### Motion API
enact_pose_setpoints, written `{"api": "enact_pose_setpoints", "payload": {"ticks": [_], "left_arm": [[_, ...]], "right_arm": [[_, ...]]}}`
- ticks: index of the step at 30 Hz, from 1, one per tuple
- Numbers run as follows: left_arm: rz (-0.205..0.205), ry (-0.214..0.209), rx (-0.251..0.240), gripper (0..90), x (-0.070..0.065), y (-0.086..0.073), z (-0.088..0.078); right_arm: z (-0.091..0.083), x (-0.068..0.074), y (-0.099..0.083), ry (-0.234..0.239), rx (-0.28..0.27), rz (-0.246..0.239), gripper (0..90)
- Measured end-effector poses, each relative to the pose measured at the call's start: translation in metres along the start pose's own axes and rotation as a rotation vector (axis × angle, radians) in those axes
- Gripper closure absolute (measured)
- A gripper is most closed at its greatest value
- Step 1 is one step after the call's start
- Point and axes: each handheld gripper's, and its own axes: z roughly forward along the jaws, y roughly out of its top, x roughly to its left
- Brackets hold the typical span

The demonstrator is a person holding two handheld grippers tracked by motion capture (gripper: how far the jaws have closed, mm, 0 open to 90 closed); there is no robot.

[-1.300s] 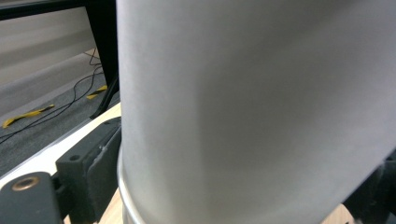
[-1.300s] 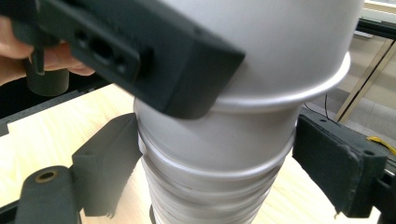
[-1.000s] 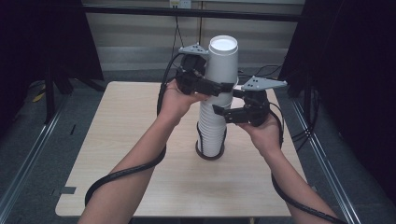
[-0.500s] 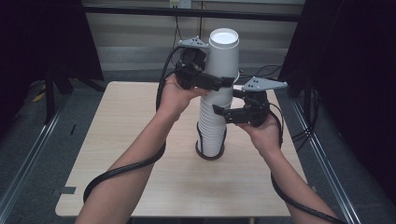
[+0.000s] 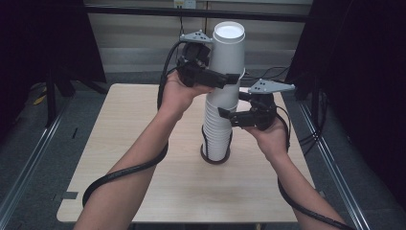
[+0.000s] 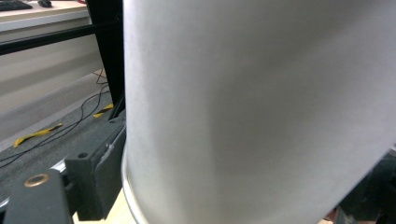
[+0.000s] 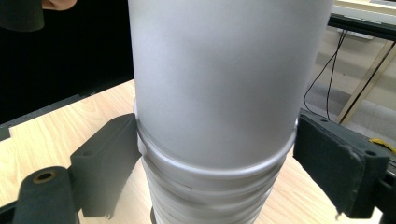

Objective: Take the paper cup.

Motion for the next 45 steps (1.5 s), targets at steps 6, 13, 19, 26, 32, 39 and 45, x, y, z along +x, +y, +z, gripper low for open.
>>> {"api": "enact_pose_setpoints", "payload": {"ticks": [6,13,19,26,32,39,45], "left_arm": [[0.004,0.001,-0.004,12.8,-0.001,0.004,-0.003],[0.000,0.002,-0.014,12.8,0.000,0.007,-0.004],[0.001,0.011,-0.025,13.1,0.000,0.010,-0.006],[-0.009,0.008,-0.031,13.1,0.000,0.011,-0.008],[-0.006,0.008,-0.034,13.3,-0.001,0.013,-0.011],[-0.002,0.018,-0.034,13.5,0.000,0.016,-0.018],[-0.002,0.018,-0.038,13.5,0.002,0.015,-0.025]], "right_arm": [[0.000,0.000,0.000,0.003,-0.001,0.004,14.2],[0.000,-0.001,0.000,0.007,-0.006,0.012,14.5],[0.000,-0.001,0.000,0.007,-0.006,0.011,14.5],[-0.001,-0.001,-0.001,0.007,-0.007,0.013,14.4],[-0.001,-0.001,-0.001,0.007,-0.009,0.013,14.4],[-0.001,-0.001,-0.001,0.008,-0.010,0.015,14.4],[-0.001,-0.001,-0.002,0.008,-0.010,0.013,14.4]]}}
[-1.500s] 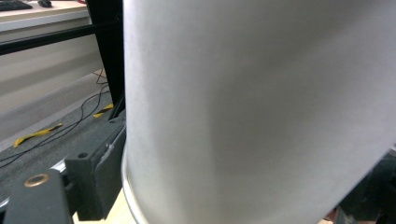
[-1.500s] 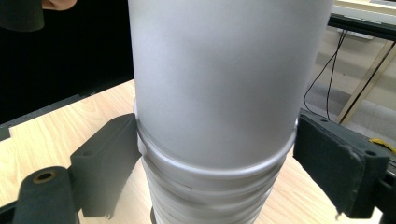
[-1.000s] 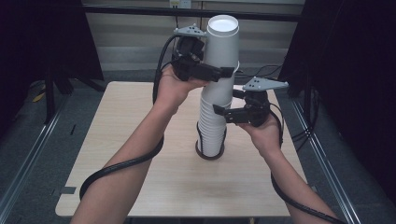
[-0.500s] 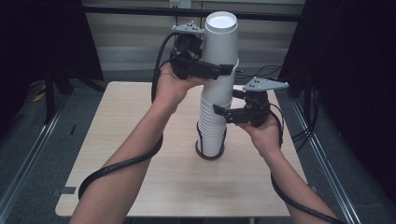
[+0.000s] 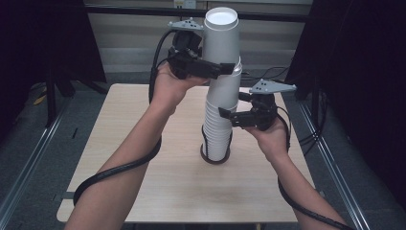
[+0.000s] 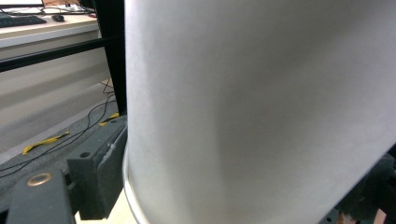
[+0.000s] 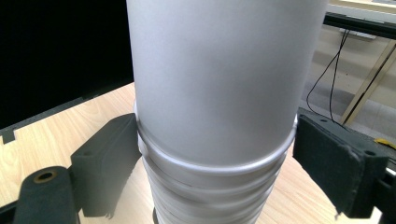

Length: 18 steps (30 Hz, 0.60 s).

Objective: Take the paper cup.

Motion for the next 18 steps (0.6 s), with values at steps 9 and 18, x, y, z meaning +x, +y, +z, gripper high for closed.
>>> {"api": "enact_pose_setpoints", "payload": {"ticks": [9,18], "left_arm": [[-0.008,-0.007,-0.006,13.5,0.003,-0.005,-0.012],[-0.012,0.003,-0.011,13.4,0.008,-0.012,-0.030]], "right_arm": [[0.000,0.000,0.000,0.000,-0.001,0.003,14.4],[0.000,0.000,-0.001,0.002,-0.001,0.006,14.4]]}}
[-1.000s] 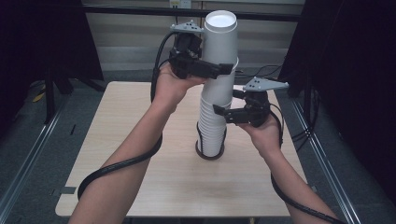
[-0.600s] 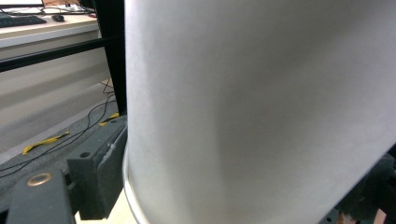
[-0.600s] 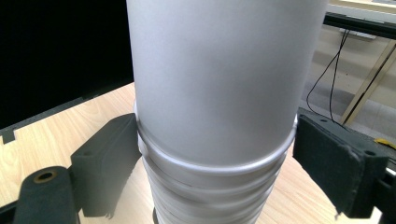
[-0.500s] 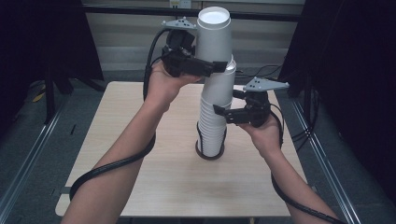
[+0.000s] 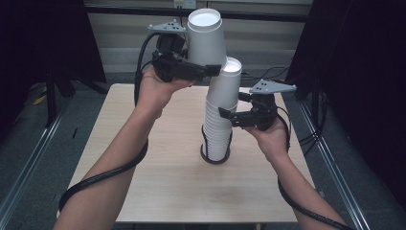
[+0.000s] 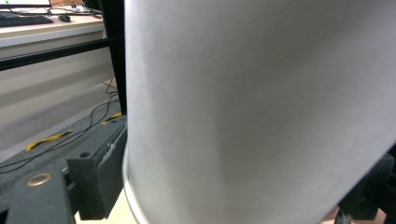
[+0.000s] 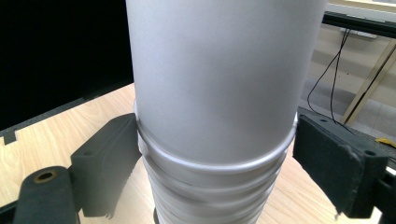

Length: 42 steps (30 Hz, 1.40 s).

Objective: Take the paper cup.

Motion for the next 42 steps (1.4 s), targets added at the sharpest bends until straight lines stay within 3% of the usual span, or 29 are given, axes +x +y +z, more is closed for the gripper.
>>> {"api": "enact_pose_setpoints", "payload": {"ticks": [13,30,42], "left_arm": [[-0.005,0.018,0.001,13.4,0.006,-0.016,-0.026],[-0.018,0.049,0.087,13.4,0.018,-0.054,-0.036],[-0.015,0.056,0.155,13.4,0.020,-0.082,-0.041]], "right_arm": [[0.000,0.000,-0.001,0.004,0.000,0.006,14.6],[-0.006,-0.002,-0.007,0.032,0.002,0.012,13.2],[-0.013,0.004,-0.019,0.083,0.050,-0.008,13.0]]}}
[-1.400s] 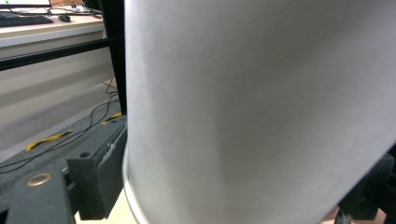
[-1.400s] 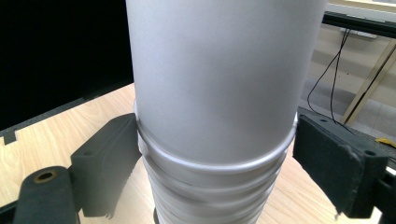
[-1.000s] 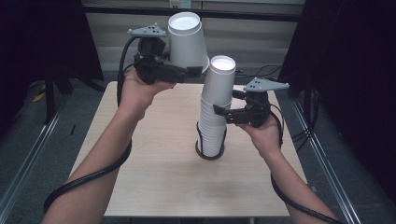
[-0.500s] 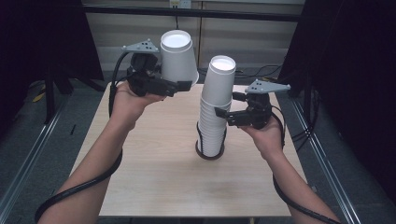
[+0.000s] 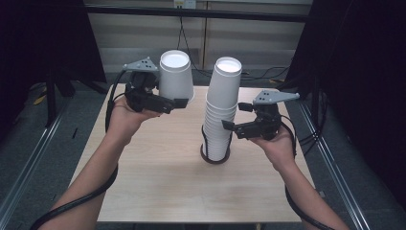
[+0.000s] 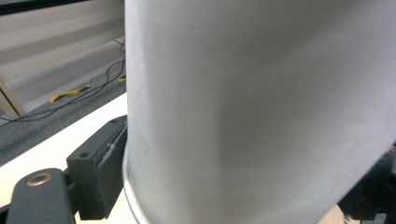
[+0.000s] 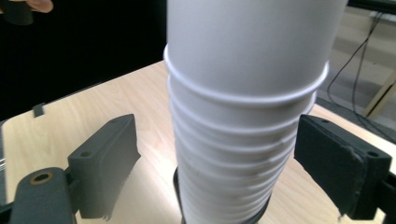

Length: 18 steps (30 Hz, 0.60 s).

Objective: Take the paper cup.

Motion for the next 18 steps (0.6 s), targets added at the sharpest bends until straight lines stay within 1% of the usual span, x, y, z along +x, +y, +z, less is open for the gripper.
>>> {"api": "enact_pose_setpoints", "payload": {"ticks": [6,9,12,14,16,18], "left_arm": [[0.007,0.002,0.032,13.4,0.001,-0.012,-0.001],[0.011,0.004,0.047,13.4,0.000,-0.017,-0.002],[0.009,0.002,0.067,13.5,0.001,-0.022,-0.003],[0.005,0.003,0.077,13.5,0.002,-0.025,-0.002],[0.010,0.004,0.088,13.5,0.002,-0.028,-0.002],[0.021,0.006,0.104,13.4,0.001,-0.030,0.000]], "right_arm": [[0.000,0.002,-0.006,0.018,0.018,-0.009,12.8],[-0.001,0.003,-0.010,0.019,0.021,-0.021,12.4],[-0.001,0.003,-0.014,0.017,0.031,-0.021,12.4],[-0.002,0.001,-0.017,0.035,0.023,-0.005,12.4],[-0.003,-0.001,-0.020,0.035,0.021,0.009,12.4],[-0.004,-0.002,-0.023,0.036,0.030,0.009,12.3]]}}
